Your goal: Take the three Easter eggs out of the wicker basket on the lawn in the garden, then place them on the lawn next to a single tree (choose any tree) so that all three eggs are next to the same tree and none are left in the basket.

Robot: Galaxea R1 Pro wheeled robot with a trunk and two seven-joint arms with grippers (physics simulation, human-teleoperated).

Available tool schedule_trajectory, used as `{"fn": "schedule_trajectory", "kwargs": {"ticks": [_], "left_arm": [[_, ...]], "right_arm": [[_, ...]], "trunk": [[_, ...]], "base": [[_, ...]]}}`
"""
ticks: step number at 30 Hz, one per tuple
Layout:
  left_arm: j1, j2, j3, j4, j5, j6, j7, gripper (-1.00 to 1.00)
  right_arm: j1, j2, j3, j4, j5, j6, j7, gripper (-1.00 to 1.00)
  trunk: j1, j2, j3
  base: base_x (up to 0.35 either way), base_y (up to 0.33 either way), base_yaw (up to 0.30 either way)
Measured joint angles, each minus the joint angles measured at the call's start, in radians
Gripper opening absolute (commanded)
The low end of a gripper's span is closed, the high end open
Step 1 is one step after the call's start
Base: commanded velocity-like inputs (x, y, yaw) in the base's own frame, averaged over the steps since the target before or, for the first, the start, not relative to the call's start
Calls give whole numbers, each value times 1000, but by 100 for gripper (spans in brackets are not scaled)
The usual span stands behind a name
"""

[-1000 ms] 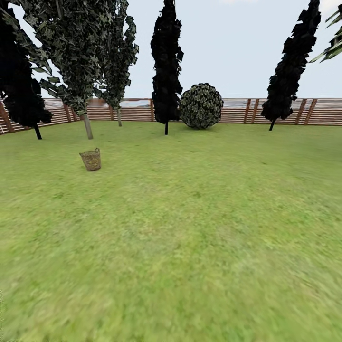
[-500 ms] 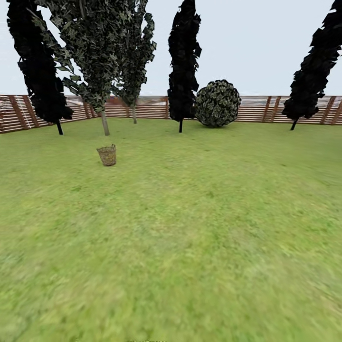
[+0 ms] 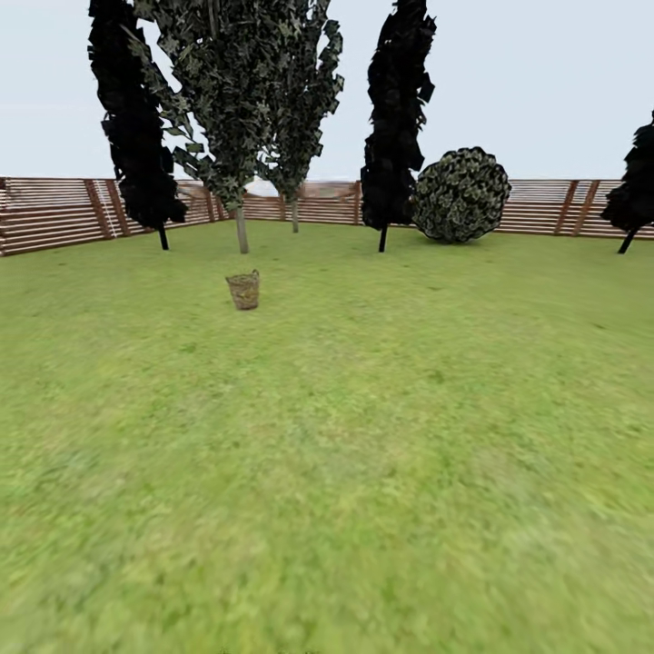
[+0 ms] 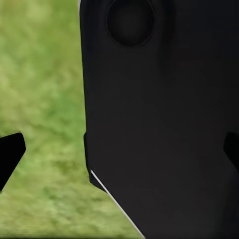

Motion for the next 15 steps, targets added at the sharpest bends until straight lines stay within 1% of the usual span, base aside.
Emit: {"fn": "schedule_trajectory", "kwargs": {"ticks": [4,10,15], "left_arm": [[0,0,0,0,0,0,0,100],[0,0,0,0,0,0,0,100],[0,0,0,0,0,0,0,100]], "right_arm": [[0,0,0,0,14,-1,-1,100],[0,-1,-6,0,5,-1,-2,100],[0,-2,-4,-1,5,-2,0,100]], "trunk": [[0,0,-3],[0,0,-9],[0,0,-14]], "base": [[0,0,264],[0,0,260],[0,0,235]]}}
